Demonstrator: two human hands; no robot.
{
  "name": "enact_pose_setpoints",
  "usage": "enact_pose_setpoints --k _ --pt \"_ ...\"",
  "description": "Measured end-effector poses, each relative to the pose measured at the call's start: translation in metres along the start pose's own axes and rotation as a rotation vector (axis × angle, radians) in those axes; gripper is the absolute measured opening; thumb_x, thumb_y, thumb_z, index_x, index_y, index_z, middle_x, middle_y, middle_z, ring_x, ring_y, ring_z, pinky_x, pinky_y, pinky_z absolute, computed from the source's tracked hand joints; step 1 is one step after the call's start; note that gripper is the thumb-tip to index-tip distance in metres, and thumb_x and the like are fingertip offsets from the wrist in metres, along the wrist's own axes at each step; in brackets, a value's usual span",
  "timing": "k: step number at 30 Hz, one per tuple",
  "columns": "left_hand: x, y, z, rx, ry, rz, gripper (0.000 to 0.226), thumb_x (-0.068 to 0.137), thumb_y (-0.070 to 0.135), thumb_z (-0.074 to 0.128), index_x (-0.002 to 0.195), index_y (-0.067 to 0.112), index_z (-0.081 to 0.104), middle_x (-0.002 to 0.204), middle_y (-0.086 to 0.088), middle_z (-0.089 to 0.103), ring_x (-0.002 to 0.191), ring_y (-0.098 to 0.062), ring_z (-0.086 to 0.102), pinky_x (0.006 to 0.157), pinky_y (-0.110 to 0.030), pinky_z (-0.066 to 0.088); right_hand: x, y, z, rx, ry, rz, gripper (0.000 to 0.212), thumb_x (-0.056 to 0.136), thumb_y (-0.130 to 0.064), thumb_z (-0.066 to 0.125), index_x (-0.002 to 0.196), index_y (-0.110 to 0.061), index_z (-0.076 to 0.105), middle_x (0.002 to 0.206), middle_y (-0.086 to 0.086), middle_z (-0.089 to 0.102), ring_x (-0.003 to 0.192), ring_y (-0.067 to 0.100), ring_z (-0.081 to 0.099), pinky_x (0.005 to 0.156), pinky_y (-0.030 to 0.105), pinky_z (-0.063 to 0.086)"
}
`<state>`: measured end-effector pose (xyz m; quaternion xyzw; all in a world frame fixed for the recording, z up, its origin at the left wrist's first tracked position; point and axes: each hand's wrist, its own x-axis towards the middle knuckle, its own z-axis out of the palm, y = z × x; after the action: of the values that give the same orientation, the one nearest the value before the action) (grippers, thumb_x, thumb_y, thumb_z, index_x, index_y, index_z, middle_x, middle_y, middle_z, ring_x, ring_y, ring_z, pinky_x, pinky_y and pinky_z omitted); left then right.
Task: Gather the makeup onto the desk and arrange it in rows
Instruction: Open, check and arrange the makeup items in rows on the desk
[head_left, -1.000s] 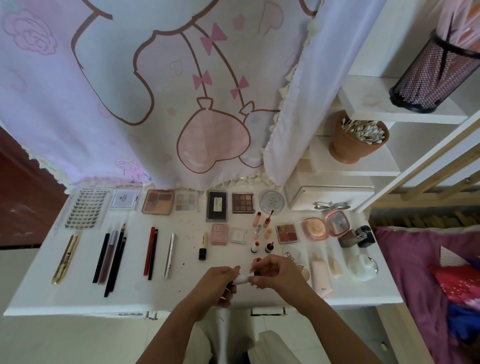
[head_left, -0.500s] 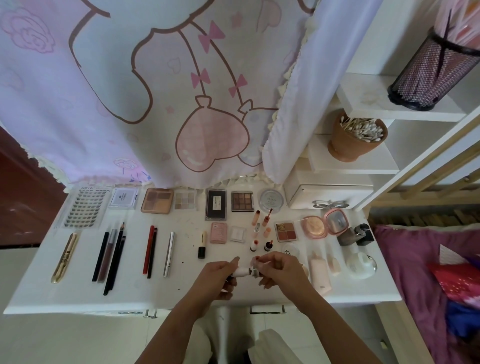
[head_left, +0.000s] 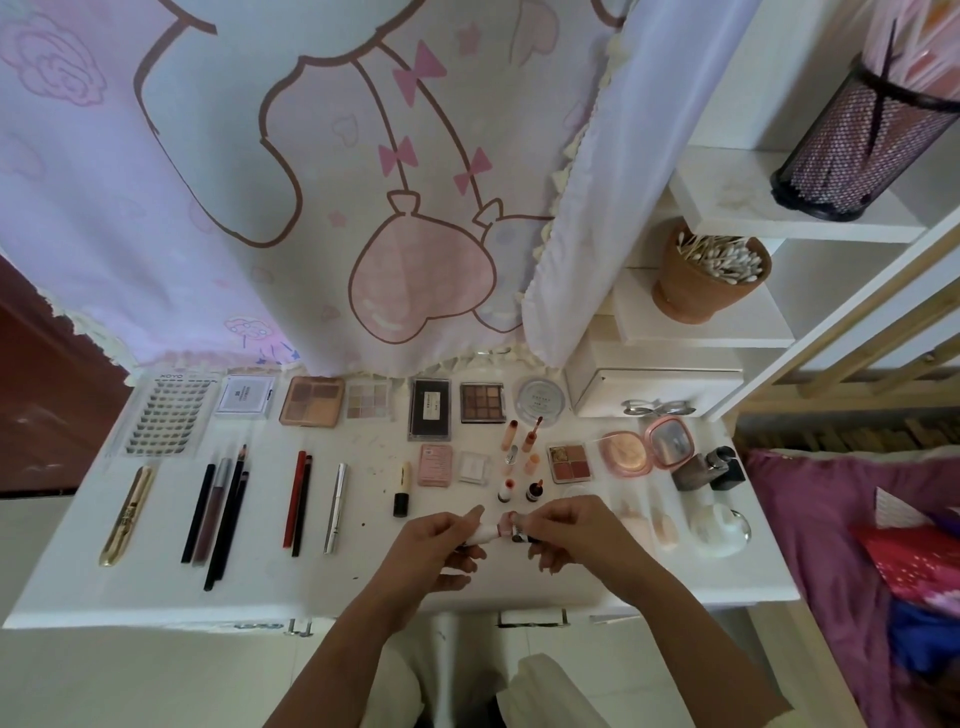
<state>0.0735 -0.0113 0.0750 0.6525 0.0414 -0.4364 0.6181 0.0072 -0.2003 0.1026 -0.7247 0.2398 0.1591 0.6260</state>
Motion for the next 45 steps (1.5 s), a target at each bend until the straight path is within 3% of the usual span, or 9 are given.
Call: enact_pose_setpoints --k 6,13,17,25,29,32,36,40,45 --pt "-0.001 0.007 -0.005 0.109 -0.064 0.022 0.038 0.082 0.043 0.065 0.101 0.009 0.069 0.083 -0.002 0.073 0.072 -0.010 0.062 0.067 -0.022 0.051 0.004 -0.007 -0.016 -0.242 -0.229 0.019 0.018 0.081 -0.027 0.077 0.091 -0.012 0.077 0.082 0.009 0.074 0.068 0.014 0.067 0.068 0.024 0.055" --pt "0.001 0.016 -0.008 0.236 -0.093 0.060 0.024 0.081 0.032 0.073 0.101 0.019 0.072 0.092 0.001 0.075 0.075 -0.007 0.066 0.067 -0.020 0.051 0.014 -0.014 -0.017 -0.579 -0.145 -0.088 0.010 0.074 -0.026 0.081 0.082 -0.025 0.075 0.069 -0.013 0.066 0.062 -0.001 0.060 0.061 0.012 0.045" --pt "0.004 0.019 -0.010 0.342 -0.101 0.090 0.015 0.081 0.025 0.075 0.096 0.026 0.073 0.087 0.002 0.075 0.080 -0.009 0.069 0.073 -0.021 0.054 0.013 -0.015 -0.015 -0.682 -0.092 -0.139 0.022 0.073 -0.027 0.082 0.093 -0.021 0.076 0.073 -0.017 0.063 0.066 0.002 0.058 0.059 0.011 0.043" --pt "0.006 0.024 -0.006 0.591 -0.171 0.150 0.018 0.080 0.019 0.076 0.098 0.019 0.072 0.088 -0.003 0.075 0.082 -0.014 0.070 0.070 -0.015 0.054 0.015 -0.024 -0.013 -0.890 -0.113 -0.223 0.023 0.079 -0.024 0.078 0.100 -0.017 0.073 0.087 -0.010 0.062 0.075 0.005 0.057 0.068 0.016 0.046" --pt "0.009 0.020 0.002 0.706 -0.100 0.147 0.024 0.080 0.024 0.076 0.101 0.018 0.067 0.086 0.003 0.074 0.078 -0.009 0.071 0.072 -0.017 0.055 0.015 -0.028 -0.010 -1.038 -0.125 -0.258 0.024 0.084 -0.020 0.072 0.108 -0.016 0.070 0.097 -0.002 0.065 0.083 0.010 0.059 0.075 0.022 0.050" --pt "0.009 0.013 0.008 0.798 -0.034 0.153 0.025 0.081 0.029 0.075 0.102 0.024 0.062 0.092 0.004 0.072 0.083 -0.010 0.068 0.082 -0.028 0.056 0.013 -0.030 -0.008 -1.141 -0.123 -0.262 0.019 0.087 -0.015 0.065 0.106 -0.014 0.069 0.102 0.002 0.065 0.087 0.015 0.060 0.079 0.027 0.053" --pt "0.007 0.005 0.009 0.906 0.032 0.171 0.031 0.084 0.033 0.071 0.110 0.025 0.057 0.104 0.002 0.068 0.087 -0.011 0.064 0.082 -0.027 0.053 0.010 -0.033 -0.009 -1.229 -0.084 -0.317 0.016 0.087 -0.010 0.062 0.102 -0.012 0.064 0.104 0.002 0.058 0.086 0.016 0.055 0.072 0.026 0.046" --pt "0.001 -0.006 0.010 0.871 0.136 0.185 0.030 0.085 0.036 0.069 0.110 0.025 0.056 0.100 0.003 0.068 0.084 -0.012 0.064 0.077 -0.025 0.053 0.009 -0.024 -0.011 -1.177 -0.049 -0.356 0.009 0.087 -0.016 0.063 0.095 -0.018 0.061 0.103 -0.001 0.059 0.086 0.014 0.053 0.075 0.025 0.046" --pt "-0.006 -0.023 0.003 0.659 0.289 0.275 0.025 0.082 0.037 0.072 0.103 0.027 0.061 0.100 0.014 0.062 0.095 -0.004 0.059 0.082 -0.020 0.047 0.008 -0.006 -0.005 -0.833 0.008 -0.272 0.020 0.083 -0.026 0.073 0.102 -0.020 0.069 0.094 -0.009 0.063 0.088 0.010 0.058 0.081 0.025 0.048"
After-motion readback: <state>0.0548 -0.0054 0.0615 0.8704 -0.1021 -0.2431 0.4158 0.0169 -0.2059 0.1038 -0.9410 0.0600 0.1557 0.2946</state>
